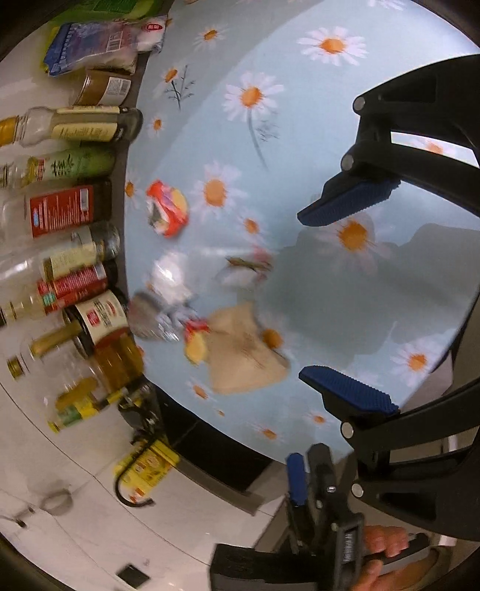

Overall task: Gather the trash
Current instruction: 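Raise both tools to the table, left tool approaching the brown paper cup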

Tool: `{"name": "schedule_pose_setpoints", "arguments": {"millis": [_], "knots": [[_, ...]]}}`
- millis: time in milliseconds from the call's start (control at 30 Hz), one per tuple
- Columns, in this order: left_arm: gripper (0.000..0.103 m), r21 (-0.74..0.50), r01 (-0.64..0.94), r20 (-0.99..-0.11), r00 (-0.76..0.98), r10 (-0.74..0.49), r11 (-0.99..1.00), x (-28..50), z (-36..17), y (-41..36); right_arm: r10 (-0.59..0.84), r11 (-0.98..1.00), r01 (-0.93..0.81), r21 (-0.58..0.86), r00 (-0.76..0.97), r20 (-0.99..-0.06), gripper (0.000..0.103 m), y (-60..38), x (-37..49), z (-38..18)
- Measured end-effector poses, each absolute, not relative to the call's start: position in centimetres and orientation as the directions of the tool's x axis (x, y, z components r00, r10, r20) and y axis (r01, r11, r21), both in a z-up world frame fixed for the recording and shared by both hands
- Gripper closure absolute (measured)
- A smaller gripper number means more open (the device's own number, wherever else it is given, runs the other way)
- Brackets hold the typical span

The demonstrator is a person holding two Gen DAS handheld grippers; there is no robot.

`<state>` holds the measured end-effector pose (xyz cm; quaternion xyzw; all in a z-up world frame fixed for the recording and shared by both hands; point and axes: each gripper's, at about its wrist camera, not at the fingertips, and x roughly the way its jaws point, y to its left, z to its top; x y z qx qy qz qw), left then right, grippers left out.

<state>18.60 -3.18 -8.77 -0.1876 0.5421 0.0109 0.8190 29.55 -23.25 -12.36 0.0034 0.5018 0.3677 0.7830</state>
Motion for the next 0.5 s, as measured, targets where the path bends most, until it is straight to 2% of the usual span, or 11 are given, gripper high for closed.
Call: {"name": "schedule_pose_setpoints", "arguments": {"millis": [300, 500], "knots": [[0.035, -0.244, -0.249, -0.910, 0.393, -0.132, 0.937, 23.2, -10.3, -4.5, 0.650, 0.686, -0.505, 0.523, 0.104, -0.752, 0.026, -22.9, 35.0, -14.2], [0.035, -0.246, -0.285, -0.916, 0.380, -0.127, 0.926, 25.1, -11.2, -4.7, 0.667, 0.664, -0.486, 0.568, 0.043, -0.744, 0.025, -22.0, 37.7, -15.5]]}}
